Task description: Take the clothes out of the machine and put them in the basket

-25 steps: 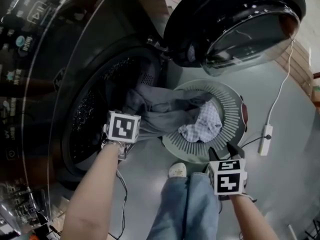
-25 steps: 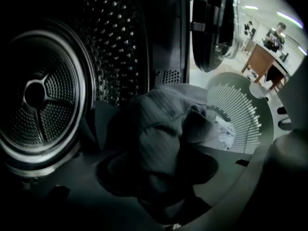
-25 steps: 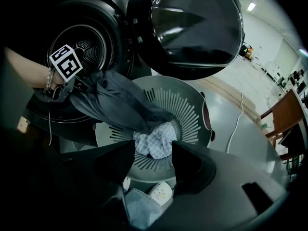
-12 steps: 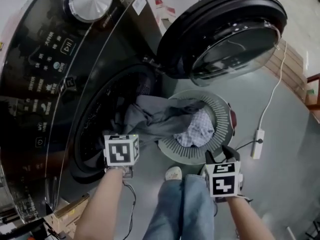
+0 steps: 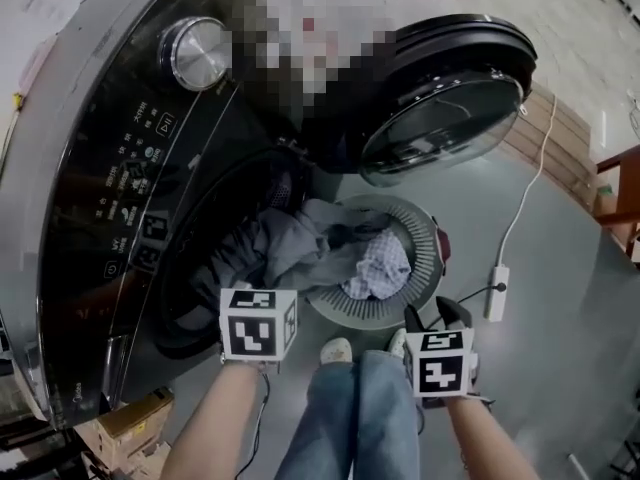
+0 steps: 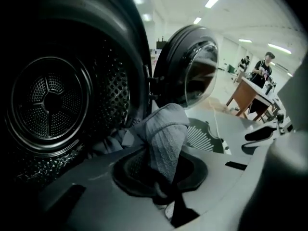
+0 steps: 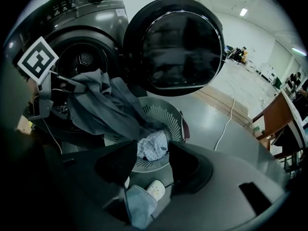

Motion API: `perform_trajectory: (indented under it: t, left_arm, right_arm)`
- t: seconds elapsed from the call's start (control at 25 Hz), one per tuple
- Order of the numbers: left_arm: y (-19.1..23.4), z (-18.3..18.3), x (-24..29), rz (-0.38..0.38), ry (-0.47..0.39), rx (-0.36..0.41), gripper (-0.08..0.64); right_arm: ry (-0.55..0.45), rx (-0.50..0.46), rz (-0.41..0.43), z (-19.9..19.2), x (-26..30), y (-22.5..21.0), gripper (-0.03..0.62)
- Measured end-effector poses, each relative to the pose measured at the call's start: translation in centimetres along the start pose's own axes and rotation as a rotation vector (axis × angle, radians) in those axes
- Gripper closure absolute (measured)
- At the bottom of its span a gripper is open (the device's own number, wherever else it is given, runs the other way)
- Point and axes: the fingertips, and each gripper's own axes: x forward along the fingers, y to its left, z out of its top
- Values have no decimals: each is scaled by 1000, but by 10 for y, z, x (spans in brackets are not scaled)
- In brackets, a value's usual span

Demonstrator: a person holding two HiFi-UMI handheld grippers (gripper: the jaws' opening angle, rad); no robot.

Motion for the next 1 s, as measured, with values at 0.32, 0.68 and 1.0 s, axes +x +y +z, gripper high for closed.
perform_trajectory:
  t: [0.32,0.68,1.0]
  left_arm:
    - [-45,37,-37,-125,-107,-42,505]
    - [-102,91,-82,-296,-218,-24,505]
    - [-132,84,-70,-362,-167,15,505]
  right_arm:
    - [-3,42,-8,-9,-22,-2,388]
    - [-9,77,-15,-17,-38,-6,393]
    - [-26,86,-32,-8,-45,-23,396]
